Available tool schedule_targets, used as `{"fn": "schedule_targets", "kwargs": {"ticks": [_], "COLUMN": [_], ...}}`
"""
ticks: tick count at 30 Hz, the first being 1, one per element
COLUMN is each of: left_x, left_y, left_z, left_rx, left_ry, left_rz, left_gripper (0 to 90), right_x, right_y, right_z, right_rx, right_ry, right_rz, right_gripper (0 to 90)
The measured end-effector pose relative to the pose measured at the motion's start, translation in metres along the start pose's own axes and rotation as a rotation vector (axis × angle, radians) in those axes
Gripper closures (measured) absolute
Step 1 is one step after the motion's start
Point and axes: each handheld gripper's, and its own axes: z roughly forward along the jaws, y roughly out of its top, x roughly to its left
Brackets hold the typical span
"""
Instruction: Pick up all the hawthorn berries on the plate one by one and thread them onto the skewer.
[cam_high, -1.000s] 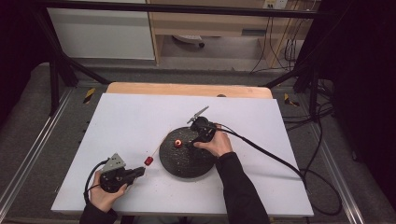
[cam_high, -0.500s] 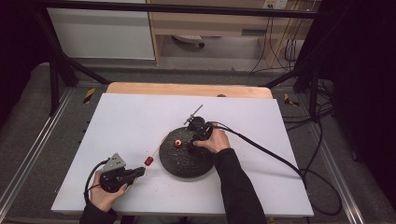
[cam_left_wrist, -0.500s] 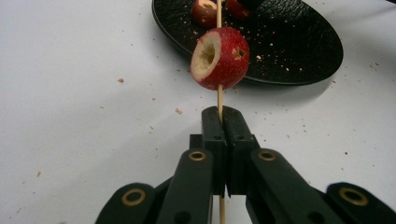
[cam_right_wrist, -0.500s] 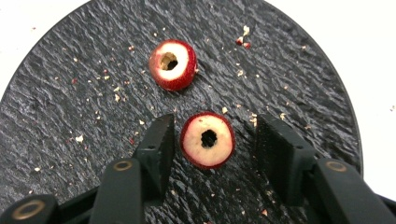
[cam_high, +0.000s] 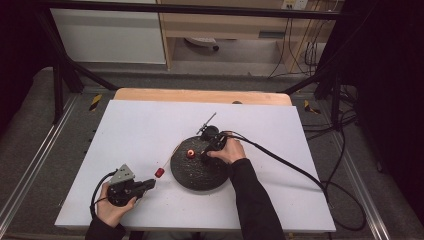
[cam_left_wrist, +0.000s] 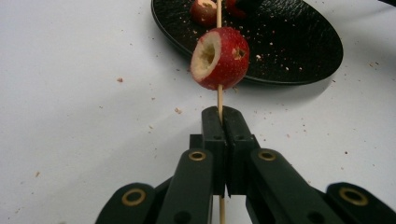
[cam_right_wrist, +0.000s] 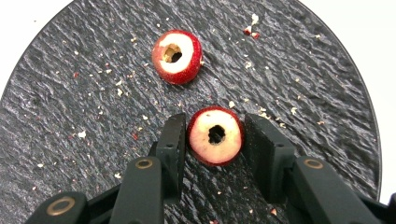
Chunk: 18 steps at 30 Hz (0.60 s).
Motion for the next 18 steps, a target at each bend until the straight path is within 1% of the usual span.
{"fn": "schedule_targets", "kwargs": {"ticks": [3, 7, 11, 14, 18], "left_x": [0.0, 0.0, -0.001, -0.002, -0.002], "left_y": [0.0, 0.0, 0.0, 0.0, 0.0], "left_z": [0.0, 0.0, 0.0, 0.0, 0.0], "left_rx": [0.0, 0.001, 0.0, 0.001, -0.001], "left_ry": [0.0, 0.0, 0.0, -0.001, 0.0], "left_rz": [0.001, 0.004, 0.005, 0.005, 0.006], "left_gripper": [88.6, 88.6, 88.6, 88.6, 88.6], "right_x": [0.0, 0.002, 0.005, 0.009, 0.014], "right_y": [0.0, 0.0, -0.001, -0.002, -0.005], "right_z": [-0.001, -0.007, -0.014, -0.02, -0.025], "right_rx": [-0.007, -0.042, -0.069, -0.093, -0.118], "right_ry": [-0.003, 0.002, 0.005, 0.011, 0.014], "right_rz": [0.017, 0.045, 0.062, 0.089, 0.111], "right_gripper": [60.7, 60.8, 60.9, 61.1, 61.1]}}
